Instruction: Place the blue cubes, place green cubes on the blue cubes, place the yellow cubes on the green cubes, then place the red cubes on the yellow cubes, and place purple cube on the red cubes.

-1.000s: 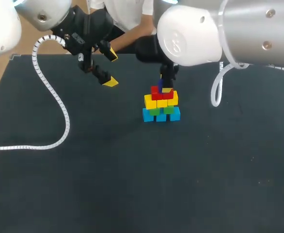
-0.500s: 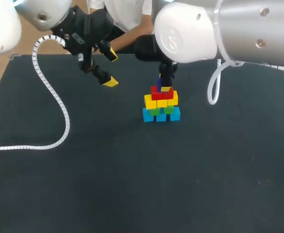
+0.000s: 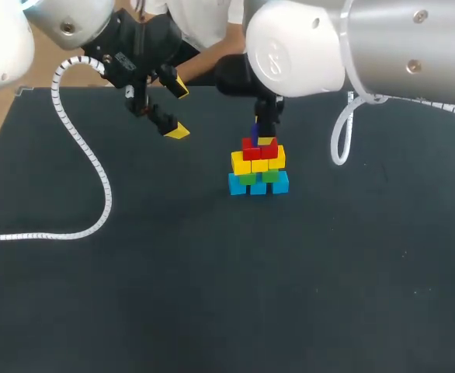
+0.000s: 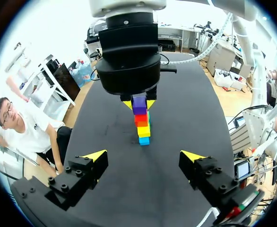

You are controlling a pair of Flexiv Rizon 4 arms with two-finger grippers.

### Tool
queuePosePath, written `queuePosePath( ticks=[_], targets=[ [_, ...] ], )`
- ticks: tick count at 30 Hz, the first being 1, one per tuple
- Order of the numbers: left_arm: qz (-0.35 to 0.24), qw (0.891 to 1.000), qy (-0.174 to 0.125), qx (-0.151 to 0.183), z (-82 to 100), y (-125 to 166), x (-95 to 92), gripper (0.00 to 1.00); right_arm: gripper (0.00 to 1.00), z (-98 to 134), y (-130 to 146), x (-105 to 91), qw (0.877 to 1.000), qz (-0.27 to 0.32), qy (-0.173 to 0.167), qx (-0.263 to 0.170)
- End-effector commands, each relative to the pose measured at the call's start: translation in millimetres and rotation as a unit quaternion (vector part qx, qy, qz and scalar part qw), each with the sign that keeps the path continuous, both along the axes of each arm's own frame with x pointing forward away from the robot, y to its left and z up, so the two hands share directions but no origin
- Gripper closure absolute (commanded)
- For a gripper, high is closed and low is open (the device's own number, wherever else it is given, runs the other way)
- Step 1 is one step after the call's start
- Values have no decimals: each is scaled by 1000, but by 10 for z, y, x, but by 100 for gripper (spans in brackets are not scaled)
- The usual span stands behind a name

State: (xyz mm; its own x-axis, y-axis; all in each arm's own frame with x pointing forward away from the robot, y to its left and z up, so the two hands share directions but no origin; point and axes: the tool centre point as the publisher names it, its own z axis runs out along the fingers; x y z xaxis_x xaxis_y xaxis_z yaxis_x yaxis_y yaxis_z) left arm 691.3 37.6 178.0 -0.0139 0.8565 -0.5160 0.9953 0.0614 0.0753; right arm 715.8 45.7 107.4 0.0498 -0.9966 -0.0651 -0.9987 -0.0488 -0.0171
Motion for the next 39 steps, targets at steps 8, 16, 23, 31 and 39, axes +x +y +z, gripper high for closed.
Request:
queuePosePath(
  ticks=[8, 16, 23, 31, 39],
  targets=[
    [-2, 1000, 1, 0, -2, 5, 18, 0, 86, -4, 4, 30, 1000, 3, 3, 2],
    [-2, 1000, 1, 0, -2, 5, 18, 0, 52, -4, 17, 33, 1000, 5, 5, 5],
    [-2, 1000, 1, 0, -2, 5, 18, 0, 0, 15, 27, 42, 1000, 4, 5, 6],
    [-2, 1000, 1, 0, -2, 5, 18, 0, 0, 176, -29, 24, 999, 3, -5, 54],
    [-2, 1000, 1, 0, -2, 5, 18, 0, 0, 367, -198, -43, 994, -3, -14, 111]
  ],
)
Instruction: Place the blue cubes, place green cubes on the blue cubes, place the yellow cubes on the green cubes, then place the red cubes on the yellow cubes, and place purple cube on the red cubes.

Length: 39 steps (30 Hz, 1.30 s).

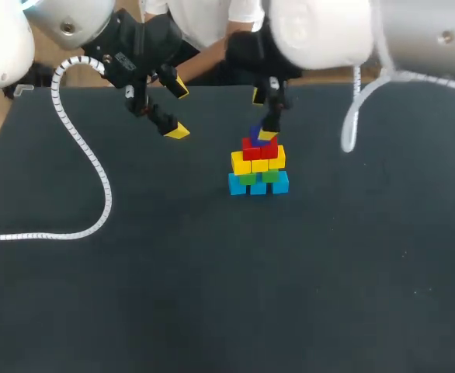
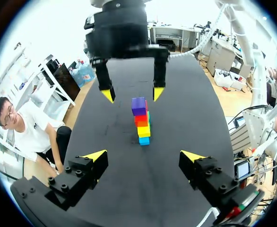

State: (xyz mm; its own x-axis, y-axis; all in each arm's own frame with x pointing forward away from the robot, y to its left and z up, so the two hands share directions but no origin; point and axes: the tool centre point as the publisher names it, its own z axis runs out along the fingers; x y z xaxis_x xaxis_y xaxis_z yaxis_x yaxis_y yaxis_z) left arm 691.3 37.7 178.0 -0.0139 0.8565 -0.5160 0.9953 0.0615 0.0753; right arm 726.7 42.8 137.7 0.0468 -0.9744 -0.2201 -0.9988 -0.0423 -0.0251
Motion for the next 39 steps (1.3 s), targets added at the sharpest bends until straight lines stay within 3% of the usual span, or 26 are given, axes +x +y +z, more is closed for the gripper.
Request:
queuePosePath(
  ticks=[1, 14, 25, 39],
  targets=[
    [-2, 1000, 1, 0, -2, 5, 18, 0, 0, 80, -192, -166, 999, -4, -15, 38],
    [-2, 1000, 1, 0, -2, 5, 18, 0, 0, 213, -449, -394, 995, -17, -16, 93],
    [-2, 1000, 1, 0, -2, 5, 18, 0, 0, 300, -713, -536, 993, -34, -30, 110],
    [-2, 1000, 1, 0, -2, 5, 18, 0, 0, 348, -727, -564, 992, -29, -38, 114]
  ],
)
